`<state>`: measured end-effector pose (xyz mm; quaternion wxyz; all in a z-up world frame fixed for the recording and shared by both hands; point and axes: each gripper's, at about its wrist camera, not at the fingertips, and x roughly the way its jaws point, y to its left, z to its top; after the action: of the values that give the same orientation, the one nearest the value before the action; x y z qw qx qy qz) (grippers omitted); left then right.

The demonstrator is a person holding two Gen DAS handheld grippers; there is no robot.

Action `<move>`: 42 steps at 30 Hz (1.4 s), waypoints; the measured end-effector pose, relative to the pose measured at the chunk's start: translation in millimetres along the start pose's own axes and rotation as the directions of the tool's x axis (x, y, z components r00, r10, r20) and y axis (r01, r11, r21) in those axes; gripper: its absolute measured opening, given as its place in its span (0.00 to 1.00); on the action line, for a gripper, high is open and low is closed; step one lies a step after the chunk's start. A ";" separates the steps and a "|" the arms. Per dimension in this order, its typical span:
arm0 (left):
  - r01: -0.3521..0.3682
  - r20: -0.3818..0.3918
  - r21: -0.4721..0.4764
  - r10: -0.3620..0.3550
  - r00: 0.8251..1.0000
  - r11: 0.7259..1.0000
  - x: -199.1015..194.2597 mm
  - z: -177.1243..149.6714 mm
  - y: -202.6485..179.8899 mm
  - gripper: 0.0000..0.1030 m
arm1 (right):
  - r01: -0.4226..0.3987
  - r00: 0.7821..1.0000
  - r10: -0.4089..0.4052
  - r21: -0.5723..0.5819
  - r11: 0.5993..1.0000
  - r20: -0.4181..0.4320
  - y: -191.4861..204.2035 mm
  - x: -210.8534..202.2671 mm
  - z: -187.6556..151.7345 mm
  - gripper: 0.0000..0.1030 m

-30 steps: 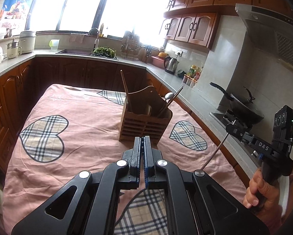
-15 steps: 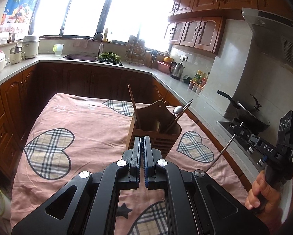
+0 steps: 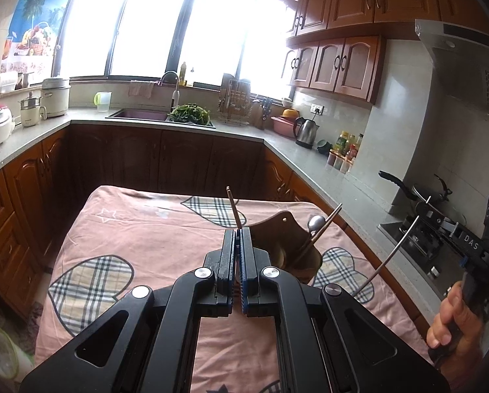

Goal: Organize utensils
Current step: 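Carry the fork and steel chopstick to the wooden holder and lower them in, then open both grippers to release the fork and chopstick into the holder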

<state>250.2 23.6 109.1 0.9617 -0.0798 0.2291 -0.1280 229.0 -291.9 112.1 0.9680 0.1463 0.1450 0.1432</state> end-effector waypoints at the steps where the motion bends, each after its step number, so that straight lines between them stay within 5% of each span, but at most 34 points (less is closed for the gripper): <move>1: -0.005 0.001 0.005 0.005 1.000 1.000 4.7 4.0 0.2 0.02 | 0.001 1.000 -0.001 0.001 1.000 0.013 -0.8 2.4 4.5 0.04; 17: -0.081 -0.033 0.124 0.086 0.996 0.989 95.6 39.1 -8.7 0.02 | 0.040 0.993 -0.037 -0.031 0.999 0.109 -13.0 67.0 36.4 0.04; 33: -0.052 -0.181 0.202 0.089 0.979 0.978 167.6 2.3 -30.0 0.02 | 0.056 0.998 -0.056 -0.024 0.998 0.005 -27.9 119.6 -8.7 0.04; 42: -0.026 -0.168 0.174 0.056 0.984 0.984 169.0 -4.4 -27.2 0.03 | 0.059 0.997 -0.059 -0.012 0.998 -0.055 -34.3 134.9 -30.3 0.04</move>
<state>388.2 -50.5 40.0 0.9440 0.0193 0.3011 -0.1337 351.0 -272.8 41.0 0.9682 0.1331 0.1753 0.1193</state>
